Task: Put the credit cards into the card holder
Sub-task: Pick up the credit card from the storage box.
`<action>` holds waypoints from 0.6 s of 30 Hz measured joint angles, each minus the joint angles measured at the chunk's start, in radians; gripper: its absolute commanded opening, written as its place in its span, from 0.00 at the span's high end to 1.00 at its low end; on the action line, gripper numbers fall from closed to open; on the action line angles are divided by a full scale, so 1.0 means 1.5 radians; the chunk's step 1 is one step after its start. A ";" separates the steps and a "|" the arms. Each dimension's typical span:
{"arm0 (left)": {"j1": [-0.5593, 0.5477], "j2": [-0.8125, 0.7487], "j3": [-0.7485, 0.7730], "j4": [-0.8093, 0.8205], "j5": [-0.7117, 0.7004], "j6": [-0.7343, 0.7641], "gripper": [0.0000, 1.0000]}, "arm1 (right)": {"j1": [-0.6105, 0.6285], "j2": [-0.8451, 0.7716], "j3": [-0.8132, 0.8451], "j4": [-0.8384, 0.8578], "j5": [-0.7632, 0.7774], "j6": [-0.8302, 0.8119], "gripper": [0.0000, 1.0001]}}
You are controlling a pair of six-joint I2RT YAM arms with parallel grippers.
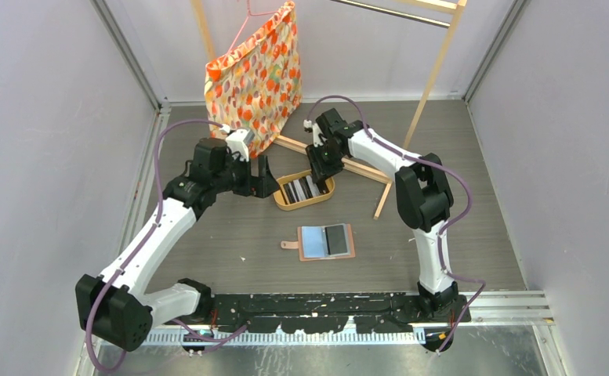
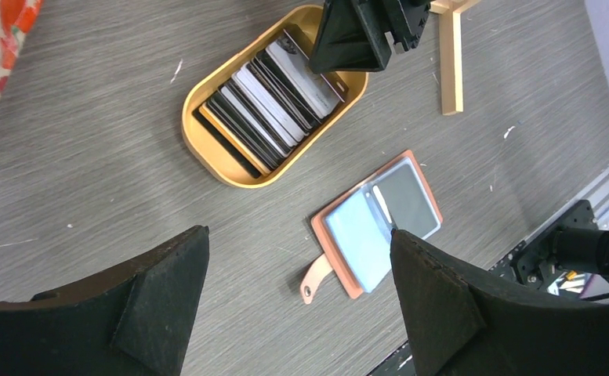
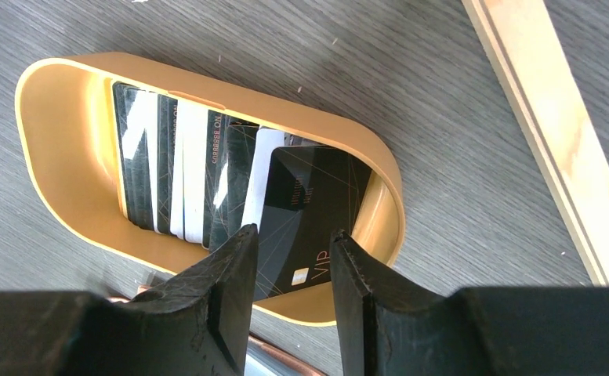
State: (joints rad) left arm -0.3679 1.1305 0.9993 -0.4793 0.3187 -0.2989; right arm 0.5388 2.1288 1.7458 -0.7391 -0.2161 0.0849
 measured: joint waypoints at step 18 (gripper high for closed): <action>0.006 0.176 -0.098 0.299 0.037 -0.363 0.50 | -0.017 -0.002 0.000 -0.002 -0.037 0.000 0.61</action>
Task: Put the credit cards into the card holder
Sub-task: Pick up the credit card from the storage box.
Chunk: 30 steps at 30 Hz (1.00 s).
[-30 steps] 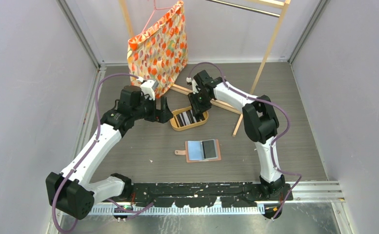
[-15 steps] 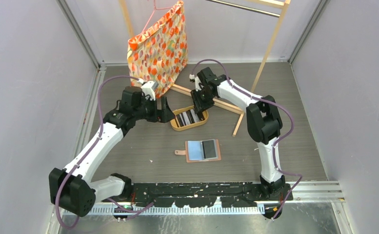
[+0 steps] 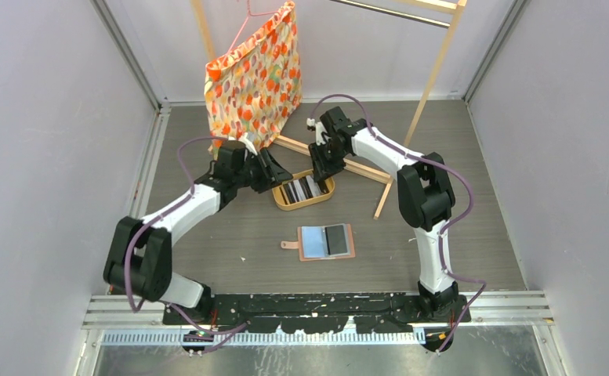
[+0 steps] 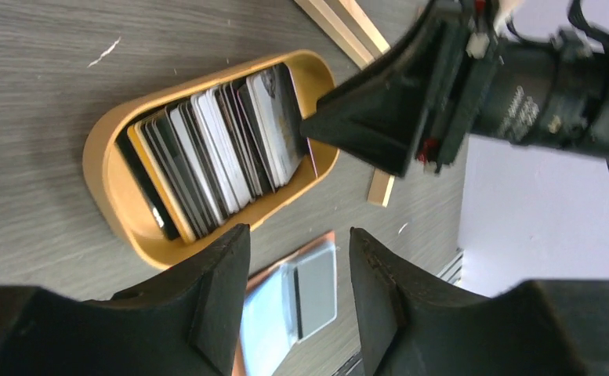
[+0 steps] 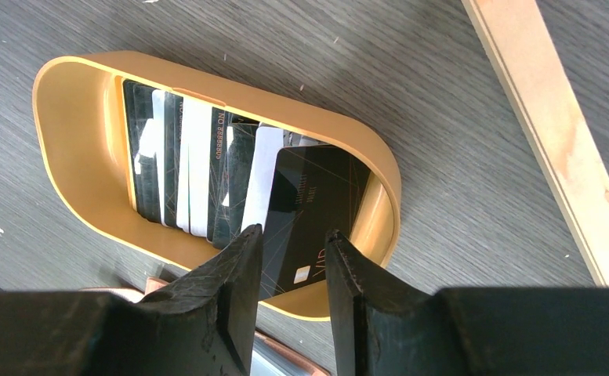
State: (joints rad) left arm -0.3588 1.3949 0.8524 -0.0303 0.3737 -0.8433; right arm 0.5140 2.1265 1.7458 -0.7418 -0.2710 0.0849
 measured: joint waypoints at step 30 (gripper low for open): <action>-0.079 0.313 0.175 0.098 -0.075 -0.129 0.61 | -0.007 0.000 0.000 -0.003 -0.015 0.000 0.62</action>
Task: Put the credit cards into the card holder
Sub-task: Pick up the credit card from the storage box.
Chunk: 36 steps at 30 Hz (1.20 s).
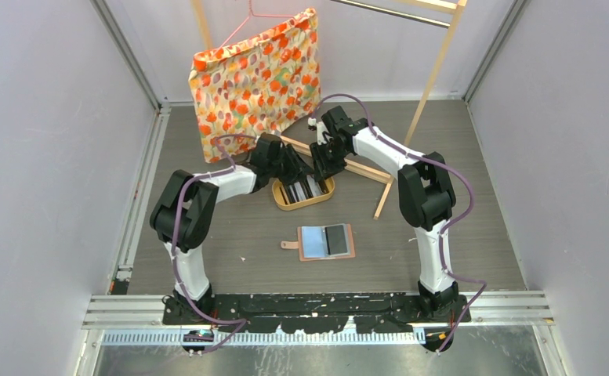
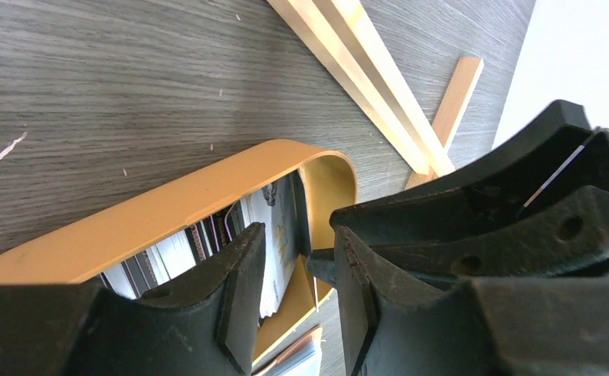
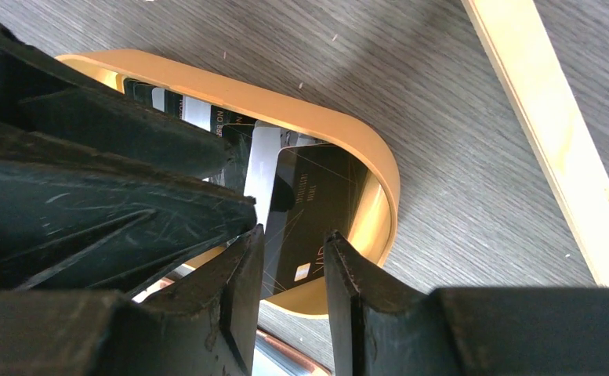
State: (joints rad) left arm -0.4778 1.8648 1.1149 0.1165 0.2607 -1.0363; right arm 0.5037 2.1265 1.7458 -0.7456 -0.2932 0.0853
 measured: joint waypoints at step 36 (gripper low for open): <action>-0.012 0.085 0.022 0.071 -0.004 -0.075 0.99 | -0.001 0.000 0.000 -0.001 -0.011 0.000 0.62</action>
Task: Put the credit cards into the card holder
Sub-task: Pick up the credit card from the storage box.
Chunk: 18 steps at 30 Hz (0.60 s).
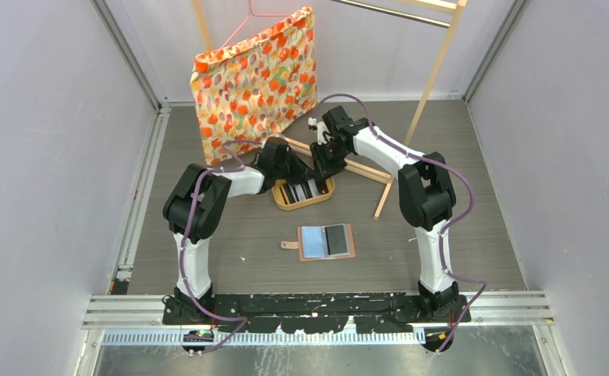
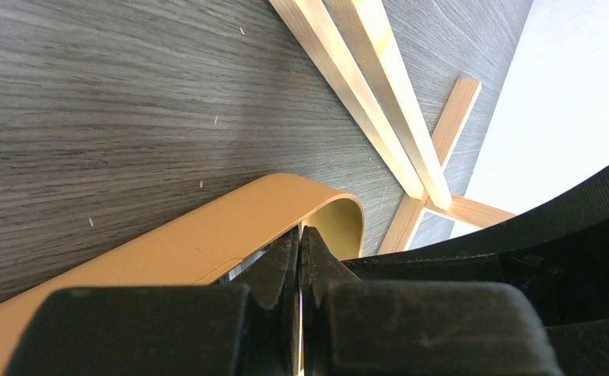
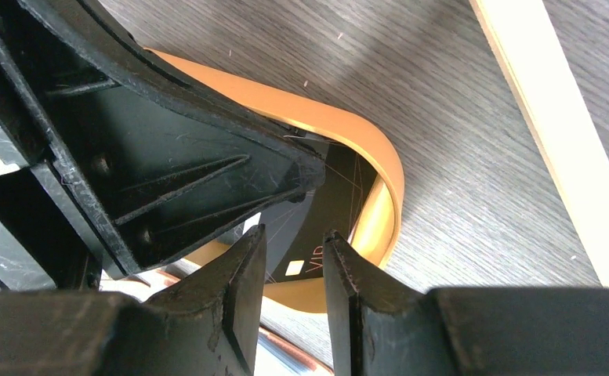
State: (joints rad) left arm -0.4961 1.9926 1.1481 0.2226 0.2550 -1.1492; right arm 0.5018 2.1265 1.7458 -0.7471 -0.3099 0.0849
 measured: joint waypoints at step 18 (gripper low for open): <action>0.010 -0.084 -0.033 -0.002 0.012 0.044 1.00 | -0.006 -0.171 0.006 -0.137 -0.178 -0.224 0.56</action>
State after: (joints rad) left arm -0.4812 1.8664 1.0981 0.2192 0.2733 -1.0836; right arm 0.4931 1.8706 1.7546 -0.9520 -0.5766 -0.2516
